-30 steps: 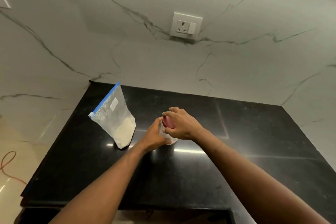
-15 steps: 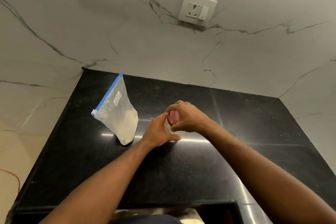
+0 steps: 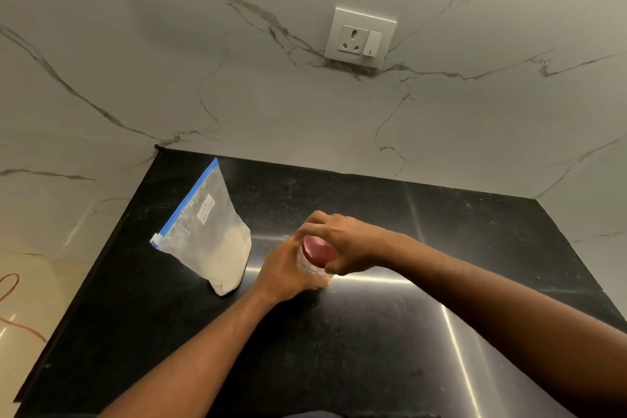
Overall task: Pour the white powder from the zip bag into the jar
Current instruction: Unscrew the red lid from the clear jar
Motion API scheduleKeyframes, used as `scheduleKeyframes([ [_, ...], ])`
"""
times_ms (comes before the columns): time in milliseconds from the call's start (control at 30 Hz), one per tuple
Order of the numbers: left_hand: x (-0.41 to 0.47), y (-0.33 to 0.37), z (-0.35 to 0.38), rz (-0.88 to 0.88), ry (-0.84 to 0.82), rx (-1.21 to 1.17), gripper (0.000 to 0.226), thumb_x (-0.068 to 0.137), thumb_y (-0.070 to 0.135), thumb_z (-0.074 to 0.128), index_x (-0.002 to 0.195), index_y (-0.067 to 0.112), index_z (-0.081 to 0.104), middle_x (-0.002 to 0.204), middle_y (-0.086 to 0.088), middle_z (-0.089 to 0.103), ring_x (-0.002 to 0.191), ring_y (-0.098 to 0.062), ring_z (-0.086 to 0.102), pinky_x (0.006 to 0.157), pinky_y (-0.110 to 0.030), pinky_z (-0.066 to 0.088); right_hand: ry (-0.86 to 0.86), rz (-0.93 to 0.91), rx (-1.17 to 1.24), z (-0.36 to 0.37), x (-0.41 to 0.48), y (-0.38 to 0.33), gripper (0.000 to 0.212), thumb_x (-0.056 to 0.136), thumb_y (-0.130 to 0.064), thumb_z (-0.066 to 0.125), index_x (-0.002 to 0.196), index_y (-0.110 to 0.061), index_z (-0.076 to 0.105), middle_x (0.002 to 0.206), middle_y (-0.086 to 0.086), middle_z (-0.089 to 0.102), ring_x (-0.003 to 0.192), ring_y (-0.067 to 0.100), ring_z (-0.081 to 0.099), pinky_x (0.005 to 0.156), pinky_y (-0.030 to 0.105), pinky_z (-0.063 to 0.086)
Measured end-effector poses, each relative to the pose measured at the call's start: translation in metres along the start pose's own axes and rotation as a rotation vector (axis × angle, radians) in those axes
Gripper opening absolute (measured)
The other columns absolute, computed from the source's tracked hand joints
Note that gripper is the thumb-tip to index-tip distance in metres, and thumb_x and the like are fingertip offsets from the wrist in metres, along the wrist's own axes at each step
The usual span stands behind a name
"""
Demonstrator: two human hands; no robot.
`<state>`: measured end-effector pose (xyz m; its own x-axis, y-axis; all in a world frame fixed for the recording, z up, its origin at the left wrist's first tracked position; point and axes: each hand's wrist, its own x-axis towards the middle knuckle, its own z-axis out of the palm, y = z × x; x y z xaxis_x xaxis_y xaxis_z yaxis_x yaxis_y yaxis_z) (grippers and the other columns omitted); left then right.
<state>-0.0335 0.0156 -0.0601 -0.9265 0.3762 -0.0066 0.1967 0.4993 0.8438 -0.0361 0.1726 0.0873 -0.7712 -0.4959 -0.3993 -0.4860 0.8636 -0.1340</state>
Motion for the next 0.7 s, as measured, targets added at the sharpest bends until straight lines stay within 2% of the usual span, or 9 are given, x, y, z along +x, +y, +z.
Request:
scheduleKeyframes([
  [67, -0.001, 0.001, -0.002, -0.002, 0.005, 0.008, 0.088, 0.055, 0.072, 0.09, 0.129, 0.057, 0.045, 0.105, 0.037, 0.06, 0.096, 0.021, 0.06, 0.068, 0.002, 0.046, 0.015, 0.06, -0.106, 0.006, 0.005, 0.001, 0.103, 0.078, -0.039, 0.086, 0.159, -0.04, 0.022, 0.151, 0.006, 0.038, 0.12, 0.029, 0.056, 0.087, 0.038, 0.057],
  [100, 0.0, 0.0, -0.001, -0.009, 0.0, 0.003, 0.087, 0.055, 0.071, 0.091, 0.128, 0.055, 0.047, 0.108, 0.036, 0.063, 0.099, 0.02, 0.061, 0.071, -0.001, 0.048, 0.041, 0.117, -0.153, 0.009, 0.008, 0.001, 0.101, 0.077, -0.05, 0.082, 0.159, -0.038, 0.023, 0.148, 0.008, 0.041, 0.112, 0.029, 0.059, 0.079, 0.036, 0.055],
  [200, 0.001, -0.002, 0.002, -0.017, -0.002, -0.005, 0.088, 0.057, 0.067, 0.093, 0.133, 0.05, 0.052, 0.118, 0.024, 0.07, 0.105, 0.004, 0.068, 0.085, -0.018, 0.055, 0.122, 0.238, -0.225, 0.009, 0.015, -0.001, 0.083, 0.077, -0.078, 0.066, 0.139, -0.024, 0.054, 0.12, 0.006, 0.063, 0.086, 0.019, 0.06, 0.064, 0.031, 0.048],
  [300, 0.002, 0.0, 0.003, -0.025, 0.004, -0.003, 0.086, 0.059, 0.067, 0.092, 0.134, 0.05, 0.052, 0.12, 0.023, 0.071, 0.108, 0.0, 0.069, 0.089, -0.021, 0.056, 0.171, 0.225, -0.156, 0.011, 0.019, -0.003, 0.063, 0.078, -0.069, 0.071, 0.119, -0.021, 0.069, 0.099, 0.0, 0.071, 0.08, 0.015, 0.065, 0.054, 0.022, 0.043],
  [367, 0.002, 0.0, 0.004, -0.032, 0.004, -0.009, 0.085, 0.06, 0.067, 0.092, 0.134, 0.05, 0.053, 0.12, 0.024, 0.071, 0.108, 0.002, 0.068, 0.088, -0.018, 0.054, 0.204, 0.19, -0.113, 0.014, 0.02, -0.002, 0.056, 0.077, -0.062, 0.076, 0.115, -0.02, 0.072, 0.098, 0.001, 0.07, 0.08, 0.015, 0.063, 0.05, 0.02, 0.035],
  [533, 0.001, 0.0, 0.004, -0.036, 0.019, 0.004, 0.086, 0.058, 0.069, 0.091, 0.132, 0.052, 0.051, 0.117, 0.028, 0.067, 0.104, 0.01, 0.064, 0.083, -0.008, 0.045, 0.166, 0.103, -0.098, 0.012, 0.018, 0.001, 0.069, 0.076, -0.049, 0.085, 0.137, -0.024, 0.062, 0.12, 0.003, 0.061, 0.092, 0.014, 0.051, 0.067, 0.025, 0.039],
  [600, 0.0, 0.001, 0.002, -0.019, 0.014, 0.014, 0.084, 0.056, 0.069, 0.092, 0.127, 0.062, 0.047, 0.113, 0.034, 0.064, 0.103, 0.014, 0.062, 0.083, -0.008, 0.045, 0.109, 0.004, -0.105, 0.007, 0.015, 0.003, 0.075, 0.077, -0.035, 0.088, 0.145, -0.028, 0.057, 0.129, 0.002, 0.056, 0.097, 0.015, 0.051, 0.072, 0.026, 0.043],
  [667, 0.0, 0.004, 0.0, 0.006, -0.002, 0.025, 0.081, 0.058, 0.068, 0.092, 0.124, 0.068, 0.046, 0.111, 0.038, 0.063, 0.103, 0.017, 0.062, 0.083, -0.01, 0.05, 0.032, -0.16, -0.152, -0.001, 0.011, 0.011, 0.072, 0.08, -0.02, 0.087, 0.145, -0.03, 0.058, 0.142, 0.0, 0.052, 0.113, 0.021, 0.056, 0.084, 0.031, 0.052],
  [700, 0.0, 0.005, -0.001, 0.009, -0.013, 0.033, 0.079, 0.059, 0.068, 0.092, 0.125, 0.064, 0.049, 0.111, 0.037, 0.065, 0.103, 0.016, 0.063, 0.084, -0.013, 0.055, -0.012, -0.225, -0.16, -0.004, 0.008, 0.014, 0.071, 0.081, -0.015, 0.086, 0.144, -0.031, 0.059, 0.149, -0.001, 0.048, 0.124, 0.024, 0.053, 0.093, 0.035, 0.053],
])
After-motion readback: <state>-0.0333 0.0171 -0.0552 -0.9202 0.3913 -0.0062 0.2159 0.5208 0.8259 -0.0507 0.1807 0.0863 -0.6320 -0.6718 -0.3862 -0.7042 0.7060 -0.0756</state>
